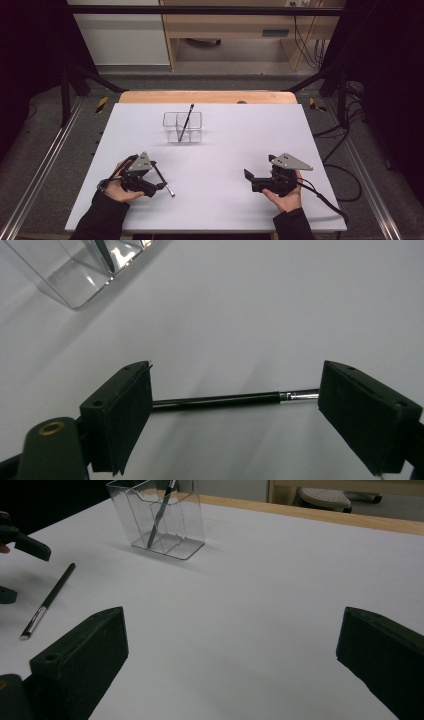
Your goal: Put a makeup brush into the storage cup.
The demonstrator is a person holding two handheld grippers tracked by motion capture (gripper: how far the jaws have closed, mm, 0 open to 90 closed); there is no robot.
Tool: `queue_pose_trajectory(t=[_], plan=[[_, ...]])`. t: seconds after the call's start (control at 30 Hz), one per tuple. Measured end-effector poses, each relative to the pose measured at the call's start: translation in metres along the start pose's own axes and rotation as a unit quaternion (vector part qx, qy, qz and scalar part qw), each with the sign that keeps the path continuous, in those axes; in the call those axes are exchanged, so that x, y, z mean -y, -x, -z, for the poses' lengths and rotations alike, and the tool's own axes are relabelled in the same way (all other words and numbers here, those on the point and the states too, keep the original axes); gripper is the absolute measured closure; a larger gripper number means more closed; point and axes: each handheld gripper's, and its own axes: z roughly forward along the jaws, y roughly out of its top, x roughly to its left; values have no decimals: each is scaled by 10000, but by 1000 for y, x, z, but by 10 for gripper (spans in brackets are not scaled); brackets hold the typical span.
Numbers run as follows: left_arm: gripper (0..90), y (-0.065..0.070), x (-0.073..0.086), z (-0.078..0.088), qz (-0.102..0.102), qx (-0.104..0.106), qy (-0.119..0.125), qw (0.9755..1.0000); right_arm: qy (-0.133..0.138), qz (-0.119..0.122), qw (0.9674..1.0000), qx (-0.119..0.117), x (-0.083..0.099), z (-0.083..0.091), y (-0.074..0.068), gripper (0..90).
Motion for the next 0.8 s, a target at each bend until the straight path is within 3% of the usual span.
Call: queue_pose_trajectory(t=[0.23,0.5,0.8], plan=[[144,4,-2,-10,-260,168,-224,9993,-1,-7,10000,-2,0,0,0,8],[168,8,-3,-17,-423,265,-270,9984,16,-18,10000,-18,0,0,0,8],[237,7,-1,-23,-366,383,-407,9978,14,-21,10000,-29,0,0,0,8]])
